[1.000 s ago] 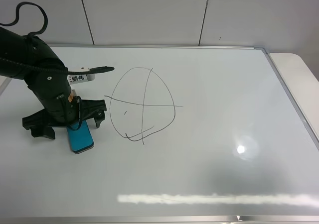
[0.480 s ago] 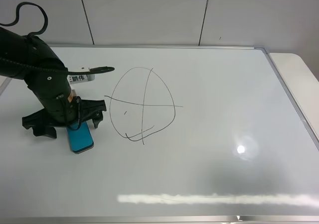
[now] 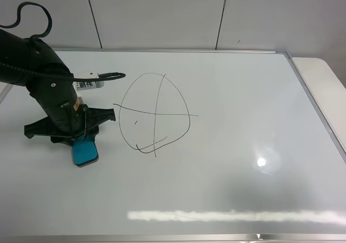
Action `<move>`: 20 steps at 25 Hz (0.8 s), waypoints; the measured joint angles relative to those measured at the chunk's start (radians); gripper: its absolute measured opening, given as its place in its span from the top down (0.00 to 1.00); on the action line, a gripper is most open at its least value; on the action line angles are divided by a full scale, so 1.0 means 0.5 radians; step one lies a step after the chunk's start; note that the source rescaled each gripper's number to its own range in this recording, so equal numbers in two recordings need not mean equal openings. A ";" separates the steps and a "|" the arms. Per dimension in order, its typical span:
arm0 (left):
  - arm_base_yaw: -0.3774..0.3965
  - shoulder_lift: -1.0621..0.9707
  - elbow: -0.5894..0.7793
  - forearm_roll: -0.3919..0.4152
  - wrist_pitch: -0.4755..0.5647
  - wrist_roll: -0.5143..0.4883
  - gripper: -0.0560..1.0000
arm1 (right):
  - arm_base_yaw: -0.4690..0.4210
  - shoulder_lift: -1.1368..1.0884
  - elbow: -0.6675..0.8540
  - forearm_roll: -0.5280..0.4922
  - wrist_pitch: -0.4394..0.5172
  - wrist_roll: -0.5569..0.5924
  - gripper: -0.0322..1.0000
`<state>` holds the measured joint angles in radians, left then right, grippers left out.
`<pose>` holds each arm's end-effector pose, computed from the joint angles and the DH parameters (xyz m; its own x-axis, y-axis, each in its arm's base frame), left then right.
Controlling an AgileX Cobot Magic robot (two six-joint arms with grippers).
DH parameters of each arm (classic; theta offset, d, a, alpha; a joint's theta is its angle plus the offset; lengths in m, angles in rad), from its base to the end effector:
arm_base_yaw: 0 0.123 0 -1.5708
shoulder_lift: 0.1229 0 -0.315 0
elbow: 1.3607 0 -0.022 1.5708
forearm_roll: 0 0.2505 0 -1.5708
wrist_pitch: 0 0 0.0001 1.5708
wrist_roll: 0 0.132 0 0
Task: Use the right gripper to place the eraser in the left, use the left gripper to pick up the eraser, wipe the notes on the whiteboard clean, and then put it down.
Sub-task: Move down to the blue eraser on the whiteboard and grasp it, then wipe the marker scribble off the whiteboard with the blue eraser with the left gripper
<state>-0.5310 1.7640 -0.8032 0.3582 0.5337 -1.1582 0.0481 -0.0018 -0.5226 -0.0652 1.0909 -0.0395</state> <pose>0.2709 -0.1317 0.1170 -0.9122 -0.3189 -0.2574 -0.3232 0.9460 -0.0267 -0.0029 -0.0078 0.2621 -0.4590 -0.0916 -0.8837 -0.0288 0.9957 -0.0883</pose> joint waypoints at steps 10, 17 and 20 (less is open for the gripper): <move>0.000 -0.222 0.000 -0.038 0.111 0.407 0.94 | 0.000 0.000 0.000 0.000 0.000 0.000 0.00; -0.125 -0.232 -0.155 -0.211 0.186 0.877 0.94 | 0.000 0.000 0.000 0.000 0.000 0.000 0.00; -0.223 -0.146 -0.236 -0.230 0.219 1.028 0.94 | 0.000 0.000 0.000 0.000 0.000 0.000 0.00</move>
<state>-0.6425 1.6908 -0.9211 0.2432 0.6433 -0.6440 0.0481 -0.0018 -0.5226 -0.0652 1.0909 -0.0395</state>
